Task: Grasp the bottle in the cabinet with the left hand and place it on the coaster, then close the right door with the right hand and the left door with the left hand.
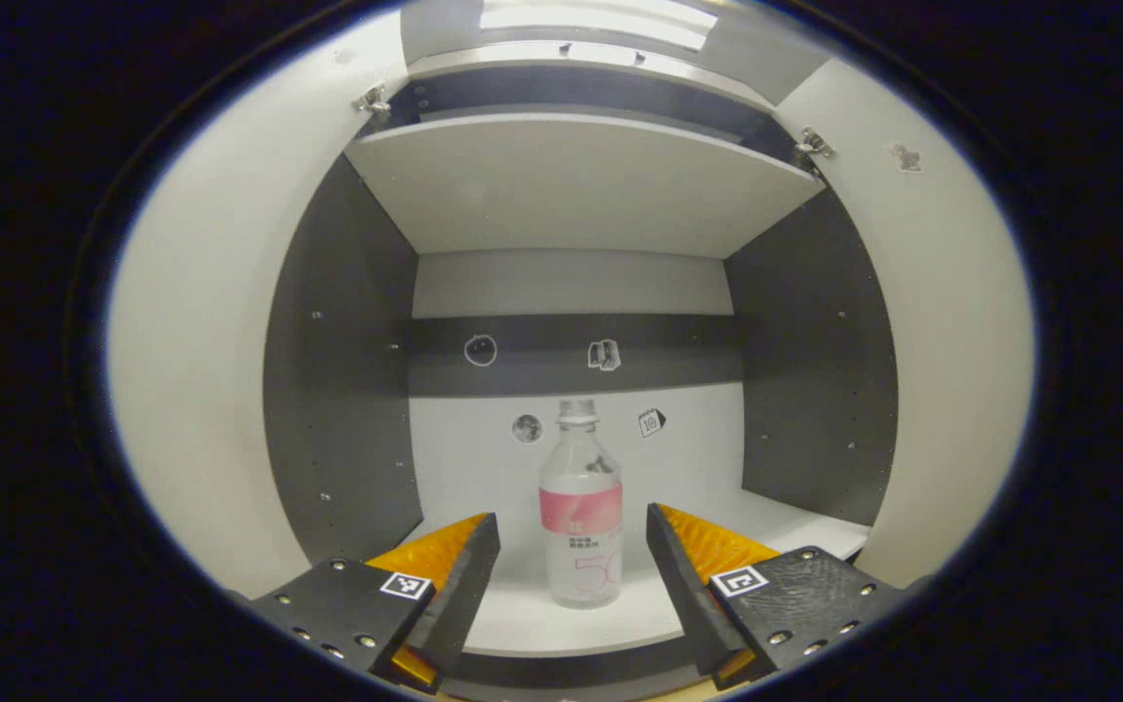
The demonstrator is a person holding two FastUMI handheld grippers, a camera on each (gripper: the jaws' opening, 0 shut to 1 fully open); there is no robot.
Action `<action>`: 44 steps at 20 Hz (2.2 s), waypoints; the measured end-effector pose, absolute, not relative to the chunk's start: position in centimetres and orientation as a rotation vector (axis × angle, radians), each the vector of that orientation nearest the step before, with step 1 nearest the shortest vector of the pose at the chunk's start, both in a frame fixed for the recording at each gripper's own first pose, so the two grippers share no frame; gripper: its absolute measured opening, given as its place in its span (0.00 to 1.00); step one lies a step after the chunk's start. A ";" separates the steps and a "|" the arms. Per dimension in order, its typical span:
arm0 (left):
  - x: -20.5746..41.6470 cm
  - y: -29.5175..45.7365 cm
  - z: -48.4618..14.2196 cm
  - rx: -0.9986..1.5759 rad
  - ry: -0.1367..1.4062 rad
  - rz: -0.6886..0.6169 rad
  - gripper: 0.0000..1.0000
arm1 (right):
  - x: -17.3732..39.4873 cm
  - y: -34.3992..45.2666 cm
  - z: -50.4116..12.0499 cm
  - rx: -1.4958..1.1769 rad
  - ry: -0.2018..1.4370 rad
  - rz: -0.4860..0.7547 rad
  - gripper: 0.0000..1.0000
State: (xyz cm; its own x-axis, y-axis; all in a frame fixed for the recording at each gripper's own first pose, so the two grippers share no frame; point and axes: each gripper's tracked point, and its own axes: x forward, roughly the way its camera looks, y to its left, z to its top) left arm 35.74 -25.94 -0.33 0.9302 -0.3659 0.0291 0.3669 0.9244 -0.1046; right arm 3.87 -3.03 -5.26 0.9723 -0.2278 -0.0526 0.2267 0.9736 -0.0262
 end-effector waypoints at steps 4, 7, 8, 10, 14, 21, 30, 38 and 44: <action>38.7 -27.3 -2.3 -0.112 0.036 -0.393 0.88 | 4.5 -2.6 -5.9 -0.030 0.077 -0.242 0.99; 40.1 -28.2 -2.7 -0.098 0.040 -0.405 0.88 | 4.8 -2.3 -6.5 -0.022 0.093 -0.239 0.99; 40.5 -28.4 -2.7 -0.083 0.041 -0.404 0.88 | 4.9 -2.3 -6.6 -0.024 0.096 -0.238 0.99; 41.0 -29.0 -2.7 -0.060 0.039 -0.407 0.95 | 4.9 -2.1 -6.8 -0.031 0.101 -0.230 0.99; 40.8 -28.7 -2.6 -0.024 0.042 -0.397 0.77 | 4.7 -2.1 -6.6 -0.036 0.100 -0.207 0.99; 36.0 -26.5 -0.4 -0.089 -0.003 -0.366 0.70 | 3.0 -3.1 -6.2 -0.024 0.105 -0.155 0.99; 26.8 -23.7 -1.5 -0.071 -0.014 -0.341 0.70 | -0.1 -3.4 -5.6 -0.011 0.100 -0.056 0.99; 18.5 -22.2 -5.0 -0.082 0.020 -0.341 0.70 | -3.2 -3.5 -5.5 -0.008 0.102 -0.003 0.99; 12.9 -21.6 -8.1 -0.106 0.038 -0.355 0.70 | -4.8 -3.2 -5.4 -0.013 0.103 0.035 0.99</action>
